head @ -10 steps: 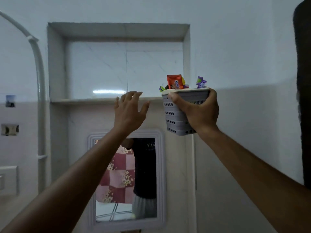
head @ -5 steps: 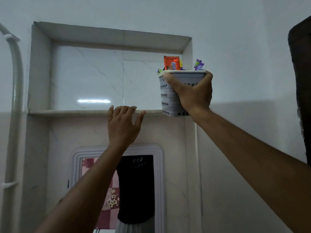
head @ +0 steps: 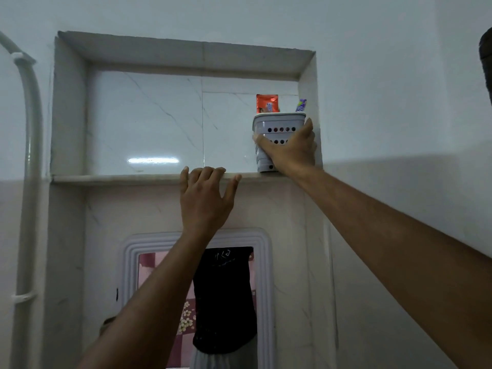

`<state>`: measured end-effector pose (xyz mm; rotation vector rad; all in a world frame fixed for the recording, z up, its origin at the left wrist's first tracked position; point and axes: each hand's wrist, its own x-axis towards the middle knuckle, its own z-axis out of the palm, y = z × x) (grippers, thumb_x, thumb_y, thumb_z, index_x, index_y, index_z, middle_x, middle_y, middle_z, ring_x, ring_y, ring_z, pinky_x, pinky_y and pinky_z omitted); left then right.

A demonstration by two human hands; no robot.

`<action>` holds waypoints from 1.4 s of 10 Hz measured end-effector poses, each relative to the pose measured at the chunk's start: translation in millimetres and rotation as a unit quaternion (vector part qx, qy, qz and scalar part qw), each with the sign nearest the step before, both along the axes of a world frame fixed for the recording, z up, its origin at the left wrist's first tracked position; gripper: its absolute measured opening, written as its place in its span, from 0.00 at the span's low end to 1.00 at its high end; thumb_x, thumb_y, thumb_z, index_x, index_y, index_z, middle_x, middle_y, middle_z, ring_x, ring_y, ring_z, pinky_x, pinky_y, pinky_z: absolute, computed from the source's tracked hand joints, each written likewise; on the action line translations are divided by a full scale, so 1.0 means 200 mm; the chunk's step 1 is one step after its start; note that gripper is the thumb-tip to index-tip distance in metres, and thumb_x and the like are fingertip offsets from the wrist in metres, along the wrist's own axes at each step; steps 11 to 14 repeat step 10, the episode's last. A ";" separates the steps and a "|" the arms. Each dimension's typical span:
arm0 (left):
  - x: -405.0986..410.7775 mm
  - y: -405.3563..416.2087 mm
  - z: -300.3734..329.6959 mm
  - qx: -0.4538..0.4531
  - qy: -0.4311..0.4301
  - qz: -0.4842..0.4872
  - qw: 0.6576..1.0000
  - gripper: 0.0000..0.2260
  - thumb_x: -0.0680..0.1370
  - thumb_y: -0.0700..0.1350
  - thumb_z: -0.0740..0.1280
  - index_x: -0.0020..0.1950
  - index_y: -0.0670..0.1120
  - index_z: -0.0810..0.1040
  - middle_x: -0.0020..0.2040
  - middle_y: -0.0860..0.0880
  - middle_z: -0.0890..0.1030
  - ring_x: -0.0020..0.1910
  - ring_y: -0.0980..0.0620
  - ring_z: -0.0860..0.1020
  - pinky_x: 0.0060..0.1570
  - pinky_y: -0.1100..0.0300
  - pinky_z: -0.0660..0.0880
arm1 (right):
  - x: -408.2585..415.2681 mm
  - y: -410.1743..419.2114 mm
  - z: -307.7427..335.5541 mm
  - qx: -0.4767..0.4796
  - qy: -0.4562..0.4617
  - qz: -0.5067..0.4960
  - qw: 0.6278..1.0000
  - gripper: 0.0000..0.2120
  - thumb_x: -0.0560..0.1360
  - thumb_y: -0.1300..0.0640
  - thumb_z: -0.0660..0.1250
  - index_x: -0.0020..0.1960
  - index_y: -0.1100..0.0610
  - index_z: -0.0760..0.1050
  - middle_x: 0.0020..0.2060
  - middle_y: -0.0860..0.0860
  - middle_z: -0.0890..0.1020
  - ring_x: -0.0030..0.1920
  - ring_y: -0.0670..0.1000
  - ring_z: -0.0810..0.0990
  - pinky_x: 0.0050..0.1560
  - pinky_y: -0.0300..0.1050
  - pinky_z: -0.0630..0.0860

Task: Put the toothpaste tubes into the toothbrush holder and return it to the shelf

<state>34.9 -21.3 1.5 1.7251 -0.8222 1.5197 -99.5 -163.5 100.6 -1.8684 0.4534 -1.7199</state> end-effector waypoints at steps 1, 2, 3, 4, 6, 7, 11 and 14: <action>0.00 0.00 0.00 -0.003 0.000 0.000 1.000 0.23 0.85 0.66 0.61 0.65 0.51 0.84 0.60 0.52 0.85 0.67 0.47 0.78 0.83 0.44 0.56 | 0.03 -0.03 -0.05 0.017 0.073 -0.006 0.997 0.67 0.73 0.28 0.76 0.89 0.61 0.39 0.84 0.59 0.58 0.84 0.62 0.59 0.80 0.61 0.65; 0.00 -0.01 0.00 -0.003 -0.003 0.000 1.000 0.23 0.85 0.66 0.61 0.64 0.50 0.84 0.60 0.52 0.85 0.67 0.46 0.78 0.83 0.44 0.56 | 0.05 -0.07 -0.08 0.004 0.100 -0.025 0.995 0.67 0.73 0.27 0.74 0.89 0.62 0.38 0.81 0.59 0.59 0.81 0.62 0.62 0.78 0.60 0.68; 0.00 -0.01 0.00 -0.005 -0.007 -0.002 1.000 0.22 0.85 0.65 0.61 0.64 0.50 0.84 0.59 0.52 0.85 0.67 0.47 0.78 0.83 0.44 0.55 | 0.06 -0.07 -0.08 0.001 0.131 -0.030 0.991 0.69 0.74 0.24 0.71 0.89 0.61 0.32 0.82 0.59 0.57 0.81 0.63 0.62 0.79 0.61 0.66; 0.00 -0.01 0.00 -0.007 -0.008 -0.004 1.000 0.22 0.85 0.65 0.61 0.64 0.50 0.83 0.59 0.52 0.84 0.67 0.47 0.78 0.83 0.45 0.54 | 0.04 -0.07 -0.08 -0.012 0.148 -0.032 0.988 0.70 0.75 0.22 0.69 0.87 0.61 0.27 0.84 0.60 0.54 0.83 0.64 0.60 0.81 0.62 0.64; -0.01 0.00 0.00 0.003 0.010 -0.013 1.000 0.23 0.85 0.66 0.59 0.63 0.51 0.83 0.58 0.51 0.84 0.67 0.46 0.77 0.83 0.45 0.54 | 0.02 -0.08 -0.17 -0.077 0.209 -0.063 0.973 0.68 0.77 0.20 0.62 0.84 0.60 0.19 0.86 0.61 0.47 0.85 0.66 0.55 0.84 0.63 0.58; -0.02 0.01 0.01 0.015 0.019 -0.026 0.999 0.23 0.85 0.65 0.58 0.64 0.51 0.83 0.60 0.51 0.84 0.68 0.45 0.77 0.84 0.45 0.53 | 0.00 -0.08 -0.21 -0.078 0.201 -0.057 0.975 0.66 0.78 0.21 0.62 0.86 0.60 0.22 0.87 0.60 0.44 0.86 0.65 0.51 0.85 0.63 0.56; -0.02 0.13 -0.04 0.102 0.031 -0.073 0.992 0.30 0.85 0.66 0.55 0.81 0.50 0.69 0.80 0.50 0.72 0.84 0.46 0.61 0.85 0.43 0.48 | -0.12 0.02 -0.45 -0.108 0.111 -0.085 0.984 0.47 0.82 0.31 0.68 0.87 0.58 0.55 0.82 0.59 0.58 0.82 0.63 0.60 0.81 0.62 0.66; -0.02 0.13 -0.04 0.102 0.031 -0.073 0.992 0.30 0.85 0.66 0.55 0.81 0.50 0.69 0.80 0.50 0.72 0.84 0.46 0.61 0.85 0.43 0.48 | -0.12 0.02 -0.45 -0.108 0.111 -0.085 0.984 0.47 0.82 0.31 0.68 0.87 0.58 0.55 0.82 0.59 0.58 0.82 0.63 0.60 0.81 0.62 0.66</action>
